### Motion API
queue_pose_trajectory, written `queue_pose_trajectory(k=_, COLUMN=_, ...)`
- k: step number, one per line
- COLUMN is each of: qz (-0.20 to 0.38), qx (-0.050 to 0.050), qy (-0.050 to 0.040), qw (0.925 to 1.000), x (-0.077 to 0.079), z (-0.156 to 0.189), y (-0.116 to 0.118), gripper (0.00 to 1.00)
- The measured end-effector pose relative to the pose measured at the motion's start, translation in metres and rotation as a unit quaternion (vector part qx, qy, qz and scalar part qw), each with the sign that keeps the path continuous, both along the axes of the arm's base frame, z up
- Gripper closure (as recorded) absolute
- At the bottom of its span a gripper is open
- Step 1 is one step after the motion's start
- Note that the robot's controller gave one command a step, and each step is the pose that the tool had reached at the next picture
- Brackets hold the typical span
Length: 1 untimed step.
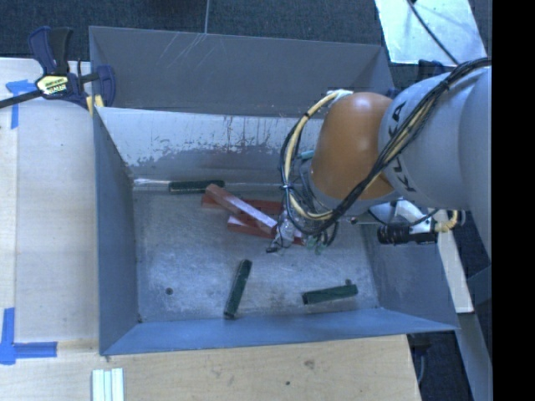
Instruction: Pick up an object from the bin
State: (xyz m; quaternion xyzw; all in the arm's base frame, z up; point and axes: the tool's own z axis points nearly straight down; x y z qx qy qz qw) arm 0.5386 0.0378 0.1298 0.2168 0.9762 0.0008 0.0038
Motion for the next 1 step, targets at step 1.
queue_pose_trajectory(k=1, qz=0.001, qx=0.0, qy=0.0008, qw=1.0, x=0.0015, z=0.0297, y=-0.001, gripper=1.0)
